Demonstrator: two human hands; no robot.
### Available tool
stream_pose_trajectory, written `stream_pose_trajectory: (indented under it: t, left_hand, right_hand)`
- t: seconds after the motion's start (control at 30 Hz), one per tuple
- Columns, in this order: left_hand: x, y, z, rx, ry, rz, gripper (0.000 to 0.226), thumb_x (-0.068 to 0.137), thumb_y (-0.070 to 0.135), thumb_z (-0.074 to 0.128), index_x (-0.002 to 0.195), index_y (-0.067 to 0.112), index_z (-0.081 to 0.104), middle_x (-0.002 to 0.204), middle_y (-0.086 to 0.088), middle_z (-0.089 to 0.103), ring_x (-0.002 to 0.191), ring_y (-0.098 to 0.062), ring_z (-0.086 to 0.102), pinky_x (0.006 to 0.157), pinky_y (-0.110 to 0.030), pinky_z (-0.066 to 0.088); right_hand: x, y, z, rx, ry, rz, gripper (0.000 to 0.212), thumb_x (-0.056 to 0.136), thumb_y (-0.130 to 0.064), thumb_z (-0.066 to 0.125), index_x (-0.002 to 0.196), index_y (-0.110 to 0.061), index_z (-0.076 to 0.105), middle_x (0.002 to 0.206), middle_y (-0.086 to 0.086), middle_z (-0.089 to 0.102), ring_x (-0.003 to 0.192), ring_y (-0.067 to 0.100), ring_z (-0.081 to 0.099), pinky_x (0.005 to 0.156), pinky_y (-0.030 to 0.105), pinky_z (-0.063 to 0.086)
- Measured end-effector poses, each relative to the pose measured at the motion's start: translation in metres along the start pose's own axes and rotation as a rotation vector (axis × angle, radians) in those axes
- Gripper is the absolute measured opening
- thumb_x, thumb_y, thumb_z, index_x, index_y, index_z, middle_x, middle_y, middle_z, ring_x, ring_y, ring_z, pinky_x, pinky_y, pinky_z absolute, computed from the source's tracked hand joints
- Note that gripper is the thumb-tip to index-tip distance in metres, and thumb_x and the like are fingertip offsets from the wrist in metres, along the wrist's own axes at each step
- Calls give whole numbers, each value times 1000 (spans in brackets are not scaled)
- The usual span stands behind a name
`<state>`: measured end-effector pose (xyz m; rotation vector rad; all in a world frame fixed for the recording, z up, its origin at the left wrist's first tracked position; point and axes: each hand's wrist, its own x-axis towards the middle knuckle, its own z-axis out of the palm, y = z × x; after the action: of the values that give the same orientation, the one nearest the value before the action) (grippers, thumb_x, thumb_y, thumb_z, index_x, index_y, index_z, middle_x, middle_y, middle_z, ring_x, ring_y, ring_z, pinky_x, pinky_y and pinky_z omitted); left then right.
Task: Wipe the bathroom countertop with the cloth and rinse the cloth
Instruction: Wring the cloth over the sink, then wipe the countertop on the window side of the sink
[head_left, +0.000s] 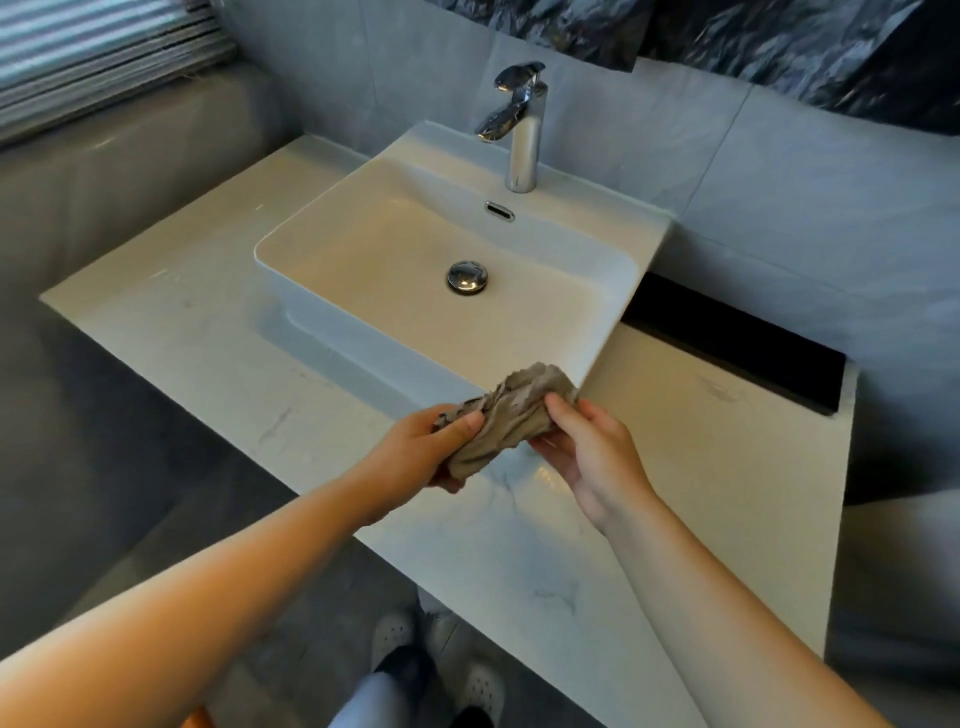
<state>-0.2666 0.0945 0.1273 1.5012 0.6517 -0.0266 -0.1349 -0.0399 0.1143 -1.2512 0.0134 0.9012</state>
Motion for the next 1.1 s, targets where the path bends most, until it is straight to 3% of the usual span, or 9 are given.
stream_pose_trajectory:
  t: [0.17, 0.27, 0.37, 0.43, 0.53, 0.7, 0.83, 0.93, 1.1]
  left_hand:
    - [-9, -23, 2, 44, -31, -176, 35, 99, 39, 40, 91, 7, 53, 65, -8, 66, 53, -19, 59, 56, -32, 55]
    - [-8, -55, -21, 519, 119, -92, 30, 97, 39, 41, 95, 15, 58, 84, -2, 68, 73, -18, 64, 77, -41, 56]
    - [-11, -80, -49, 752, 184, -32, 27, 95, 39, 44, 92, 18, 61, 88, 1, 64, 80, -15, 60, 79, -38, 53]
    - [-13, -93, -66, 820, 197, -8, 24, 95, 35, 45, 94, 17, 61, 92, 2, 62, 81, -12, 58, 77, -31, 52]
    - [-14, -111, -91, 912, 215, 63, 21, 95, 31, 48, 101, 16, 63, 100, 1, 62, 85, -11, 57, 80, -25, 50]
    - [-9, -134, -128, 1007, 192, 112, 32, 95, 32, 50, 121, 15, 58, 126, -1, 54, 113, -19, 51, 99, -31, 42]
    - [-4, -152, -151, 1182, 122, 133, 50, 95, 36, 49, 138, 10, 46, 148, -8, 38, 138, -29, 31, 112, -39, 26]
    - [-1, -166, -170, 1296, 83, 150, 61, 94, 45, 43, 144, 11, 38, 154, -11, 29, 143, -34, 22, 115, -49, 22]
    - [-1, -176, -193, 1371, -13, 178, 72, 87, 55, 23, 144, 14, 39, 153, -7, 32, 139, -32, 30, 111, -50, 28]
  right_hand:
    - [-5, 23, -1, -95, 62, -41, 19, 99, -17, 48, 105, -10, 65, 98, 11, 73, 90, 21, 70, 74, 32, 56]
    - [2, 39, -16, -451, 200, -151, 17, 95, -25, 55, 93, -12, 65, 94, 10, 72, 87, 22, 68, 76, 36, 56]
    - [-4, 57, -20, -772, 306, -257, 30, 89, -30, 63, 70, -7, 58, 67, 3, 62, 62, 17, 56, 54, 14, 42]
    - [-4, 74, -17, -917, 386, -307, 37, 88, -31, 64, 59, -12, 50, 56, -1, 53, 53, 13, 46, 44, 15, 35]
    - [9, 108, -14, -1072, 517, -351, 32, 89, -33, 61, 63, -16, 53, 64, 0, 58, 59, 17, 53, 48, 23, 32]
    - [38, 146, 12, -1089, 766, -339, 23, 90, -27, 61, 79, -8, 63, 86, 8, 59, 72, 21, 49, 61, 27, 30]
    - [55, 162, 39, -1097, 812, -398, 18, 89, -22, 64, 85, -4, 66, 89, 12, 60, 83, 29, 56, 65, 27, 34]
    - [64, 176, 58, -1203, 775, -473, 17, 89, -20, 64, 89, -3, 67, 92, 13, 63, 86, 31, 59, 69, 27, 37]
    - [71, 188, 97, -1165, 753, -436, 20, 89, -26, 64, 87, -6, 68, 90, 8, 63, 78, 23, 57, 63, 22, 29]
